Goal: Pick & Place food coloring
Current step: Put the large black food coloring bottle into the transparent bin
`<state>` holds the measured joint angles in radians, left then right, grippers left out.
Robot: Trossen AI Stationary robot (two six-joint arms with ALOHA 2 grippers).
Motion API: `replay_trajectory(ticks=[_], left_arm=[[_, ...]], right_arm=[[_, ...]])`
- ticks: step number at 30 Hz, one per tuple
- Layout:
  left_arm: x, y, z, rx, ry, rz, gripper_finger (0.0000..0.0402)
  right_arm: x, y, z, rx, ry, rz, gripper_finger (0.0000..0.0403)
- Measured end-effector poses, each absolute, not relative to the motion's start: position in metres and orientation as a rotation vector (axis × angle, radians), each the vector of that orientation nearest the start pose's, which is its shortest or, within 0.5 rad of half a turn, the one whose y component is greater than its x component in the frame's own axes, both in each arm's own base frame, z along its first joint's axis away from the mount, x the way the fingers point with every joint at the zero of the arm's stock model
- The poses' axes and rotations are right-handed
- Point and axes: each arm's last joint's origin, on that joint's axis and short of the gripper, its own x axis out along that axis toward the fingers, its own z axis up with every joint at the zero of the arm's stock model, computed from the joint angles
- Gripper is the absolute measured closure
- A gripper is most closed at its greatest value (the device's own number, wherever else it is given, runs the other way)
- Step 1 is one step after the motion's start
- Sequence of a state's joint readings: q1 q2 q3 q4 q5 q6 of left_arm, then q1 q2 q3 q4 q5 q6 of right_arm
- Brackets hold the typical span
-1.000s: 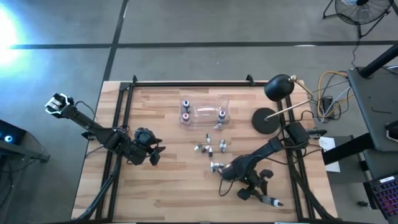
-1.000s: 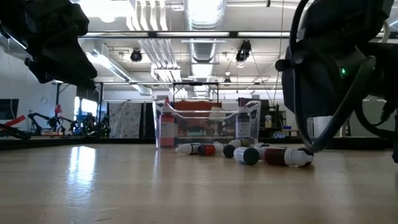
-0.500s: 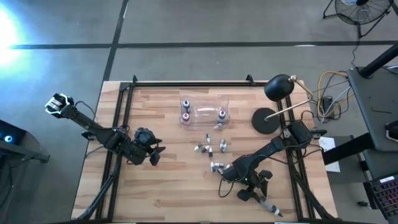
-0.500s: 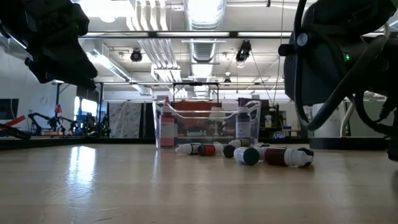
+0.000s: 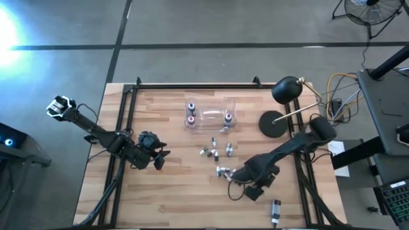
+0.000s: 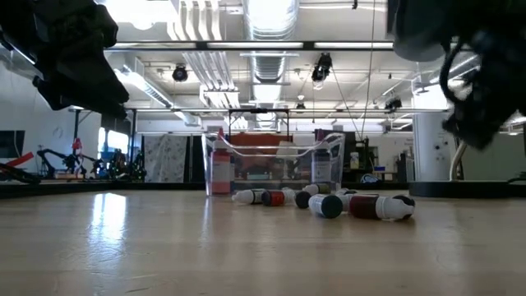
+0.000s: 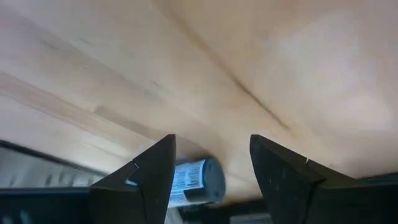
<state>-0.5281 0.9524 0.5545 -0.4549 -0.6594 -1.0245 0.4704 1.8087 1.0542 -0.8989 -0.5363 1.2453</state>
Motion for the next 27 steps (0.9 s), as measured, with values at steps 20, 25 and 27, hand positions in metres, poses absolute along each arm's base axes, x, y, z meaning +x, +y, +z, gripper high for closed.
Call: replay_trajectory(ticks=[20, 25, 27], left_arm=[[0.162, -0.073, 0.211, -0.514, 0.535, 0.464, 0.0218], [0.162, -0.073, 0.211, -0.533, 0.529, 0.471, 0.0218], [0.162, -0.073, 0.211, -0.559, 0.522, 0.481, 0.0218]], right_arm=[[0.194, 0.29, 0.199, -0.185, 1.654, 0.635, 0.0204], [0.197, 0.314, 0.183, -0.508, 1.504, 0.658, 0.0204], [0.196, 0.317, 0.173, -0.544, 1.509, 0.614, 0.0204]])
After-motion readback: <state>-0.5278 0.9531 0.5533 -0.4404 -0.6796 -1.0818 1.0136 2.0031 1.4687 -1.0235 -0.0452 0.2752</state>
